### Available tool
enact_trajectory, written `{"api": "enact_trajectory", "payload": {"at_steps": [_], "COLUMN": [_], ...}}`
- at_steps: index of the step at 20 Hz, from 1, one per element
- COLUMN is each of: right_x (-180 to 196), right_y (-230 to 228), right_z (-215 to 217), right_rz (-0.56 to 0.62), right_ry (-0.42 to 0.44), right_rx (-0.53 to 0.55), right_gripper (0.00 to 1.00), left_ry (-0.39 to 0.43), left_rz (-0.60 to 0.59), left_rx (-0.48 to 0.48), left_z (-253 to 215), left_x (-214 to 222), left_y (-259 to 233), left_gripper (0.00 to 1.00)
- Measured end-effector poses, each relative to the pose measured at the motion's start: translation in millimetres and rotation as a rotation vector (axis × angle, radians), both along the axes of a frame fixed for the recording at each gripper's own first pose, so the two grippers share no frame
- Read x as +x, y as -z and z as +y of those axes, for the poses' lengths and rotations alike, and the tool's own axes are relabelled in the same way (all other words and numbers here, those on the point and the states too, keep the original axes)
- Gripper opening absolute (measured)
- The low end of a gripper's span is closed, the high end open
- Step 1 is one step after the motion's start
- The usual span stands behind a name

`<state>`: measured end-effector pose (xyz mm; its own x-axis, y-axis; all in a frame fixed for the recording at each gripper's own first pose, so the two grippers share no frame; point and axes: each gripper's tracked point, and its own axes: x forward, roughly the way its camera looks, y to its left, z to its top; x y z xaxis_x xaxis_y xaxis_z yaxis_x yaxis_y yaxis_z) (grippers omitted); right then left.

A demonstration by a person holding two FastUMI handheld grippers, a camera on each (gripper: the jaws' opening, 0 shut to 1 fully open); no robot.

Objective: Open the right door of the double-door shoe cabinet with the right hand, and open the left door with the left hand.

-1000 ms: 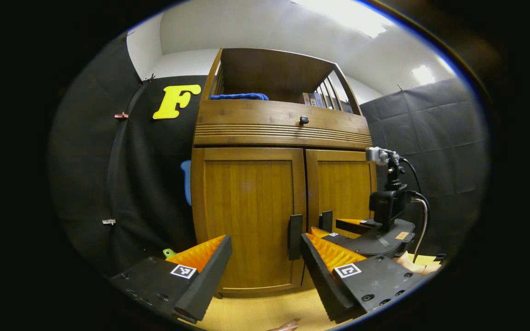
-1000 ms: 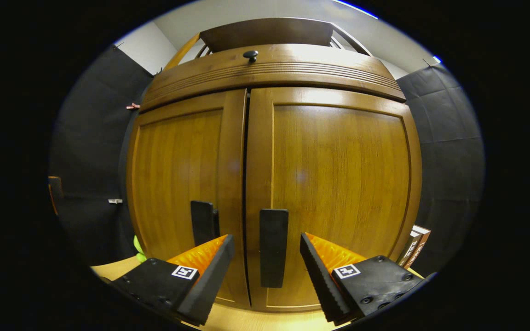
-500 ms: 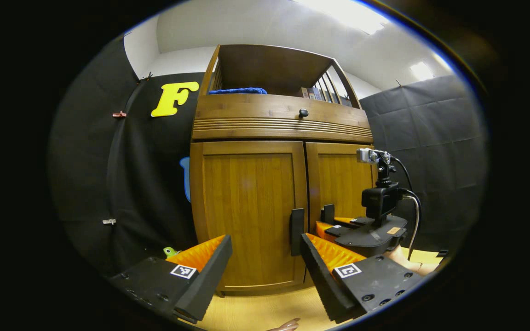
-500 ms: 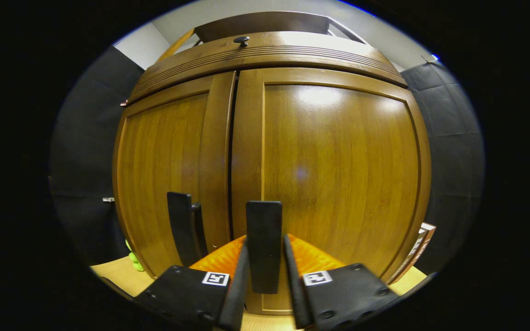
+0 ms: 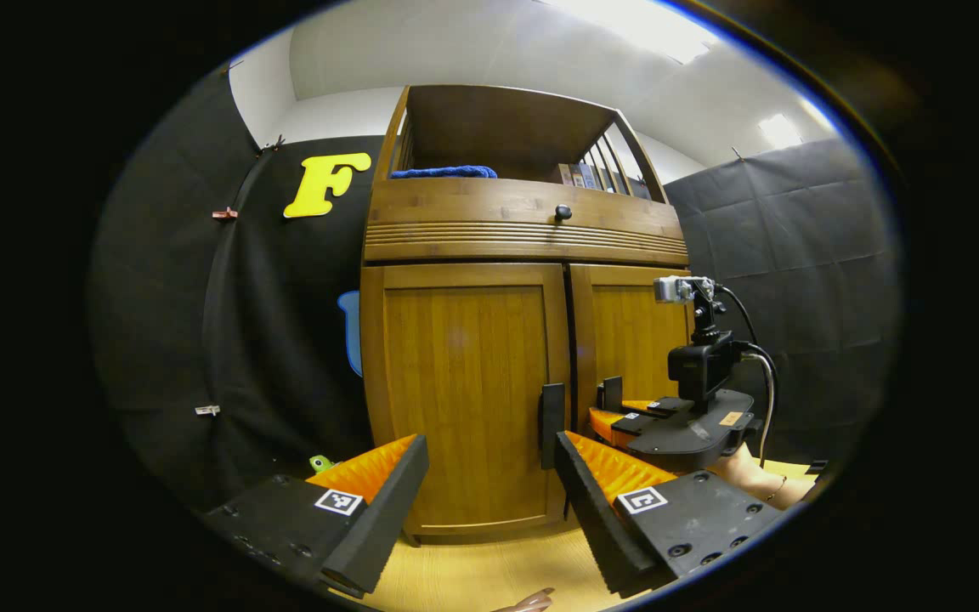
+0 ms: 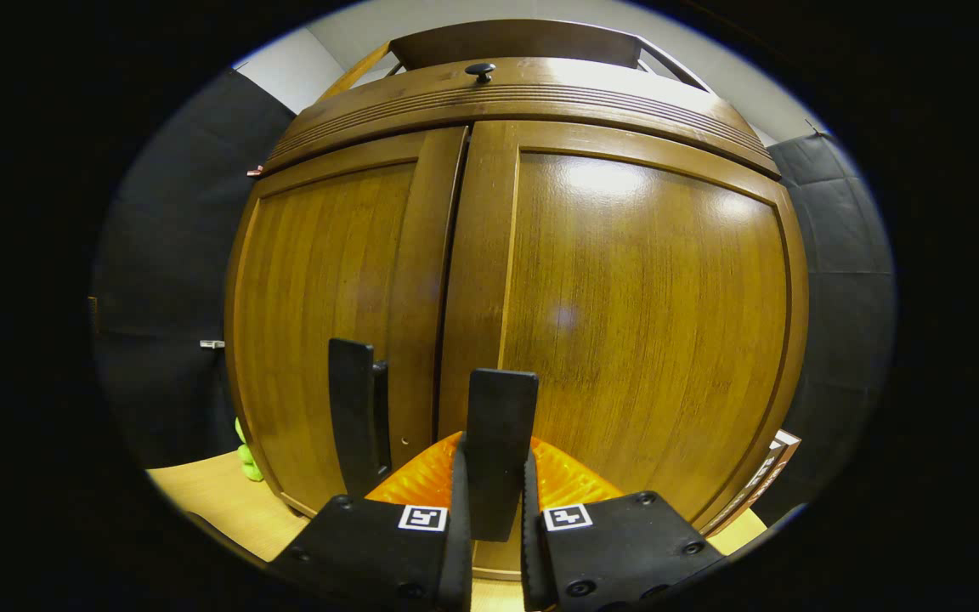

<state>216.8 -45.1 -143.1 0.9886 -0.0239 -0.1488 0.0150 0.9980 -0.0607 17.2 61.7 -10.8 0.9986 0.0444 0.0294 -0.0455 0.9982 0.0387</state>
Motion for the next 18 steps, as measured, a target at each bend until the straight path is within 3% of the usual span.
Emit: {"api": "enact_trajectory", "payload": {"at_steps": [2,8,9,10,11,12,13,18], "right_x": [-13,-46,-52,-57,-62,-69,-75,-102], "right_y": [-1,-8,-9,-12,-12,-13,-13,-21], "right_z": [1,0,-1,-2,-2,-4,-5,-13], "right_rz": [0.007,0.03,0.03,0.029,0.031,0.034,0.038,0.04], "right_ry": [-0.022,-0.069,-0.072,-0.076,-0.081,-0.086,-0.091,-0.104], "right_rx": [0.008,0.011,0.011,0.006,0.002,0.001,0.005,0.017], "right_gripper": [0.22,0.22,0.27,0.22,0.27,0.22,0.27,0.22], "left_ry": [-0.003,0.011,0.013,0.014,0.016,0.019,0.021,0.025], "left_rz": [-0.011,0.011,0.014,0.015,0.014,0.013,0.012,0.023], "left_rx": [-0.009,0.006,0.009,0.011,0.012,0.012,0.01,0.012], "left_z": [0,-11,-13,-14,-16,-18,-19,-22], "left_x": [-8,-20,-23,-25,-28,-30,-32,-40], "left_y": [-2,1,2,-1,0,-1,-2,1], "left_gripper": [0.94,0.94,0.94,0.94,0.94,0.94,0.94,0.94]}}
